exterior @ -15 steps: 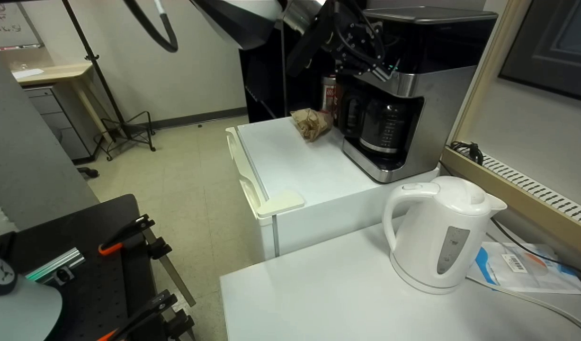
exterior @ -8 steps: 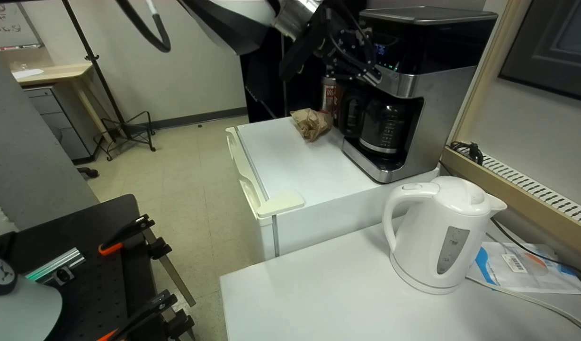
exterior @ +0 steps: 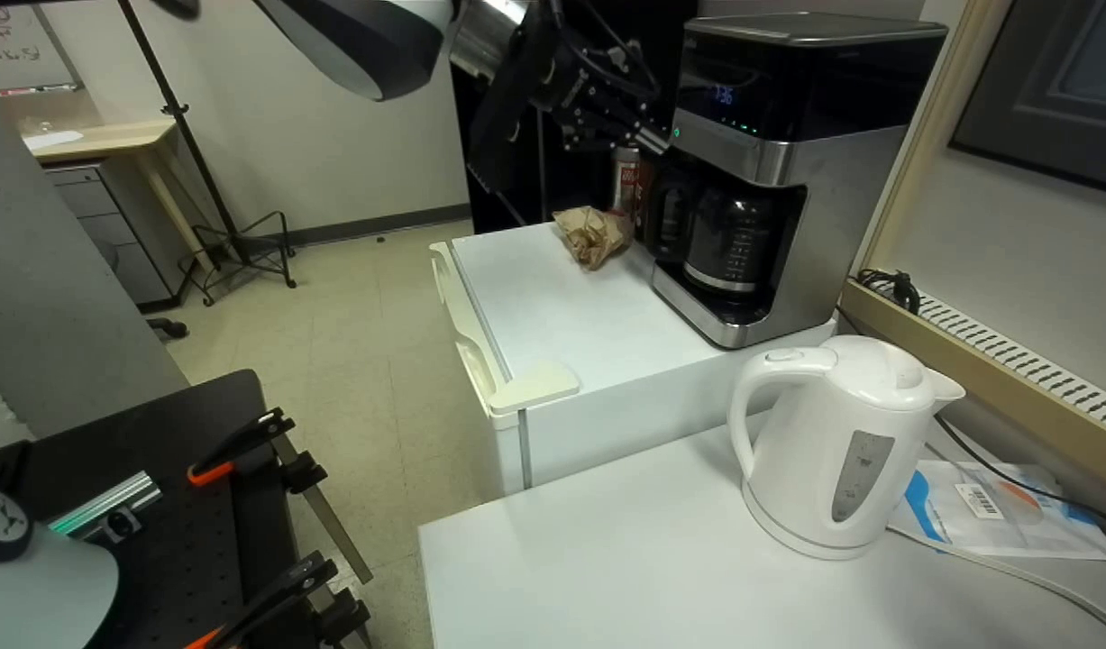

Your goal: Press the coffee maker

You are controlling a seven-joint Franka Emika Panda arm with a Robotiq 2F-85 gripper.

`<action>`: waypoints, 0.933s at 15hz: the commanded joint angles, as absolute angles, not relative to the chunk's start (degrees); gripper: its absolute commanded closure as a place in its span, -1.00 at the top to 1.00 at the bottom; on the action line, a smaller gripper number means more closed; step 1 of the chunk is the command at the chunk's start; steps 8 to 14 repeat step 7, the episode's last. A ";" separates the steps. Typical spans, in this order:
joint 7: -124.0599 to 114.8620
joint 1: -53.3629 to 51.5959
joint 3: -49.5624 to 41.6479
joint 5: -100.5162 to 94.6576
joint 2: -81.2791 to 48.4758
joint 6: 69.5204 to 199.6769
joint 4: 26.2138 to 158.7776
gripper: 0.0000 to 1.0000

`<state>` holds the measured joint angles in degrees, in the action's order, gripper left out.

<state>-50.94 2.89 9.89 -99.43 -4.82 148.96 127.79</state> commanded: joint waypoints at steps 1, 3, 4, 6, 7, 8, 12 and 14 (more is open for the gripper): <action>-54.14 2.21 10.55 -104.88 1.14 149.10 133.70 -0.99; -55.43 2.03 10.95 -106.96 2.79 148.99 135.48 -0.99; -55.84 1.96 11.12 -107.88 3.42 148.85 136.22 -0.99; -56.58 1.78 11.35 -109.06 4.50 148.77 137.38 -0.99; -57.05 1.70 11.38 -109.43 4.87 148.87 137.79 -0.99; -57.05 1.70 11.38 -109.43 4.87 148.87 137.79 -0.99; -57.05 1.70 11.38 -109.43 4.87 148.87 137.79 -0.99; -57.05 1.70 11.38 -109.43 4.87 148.87 137.79 -0.99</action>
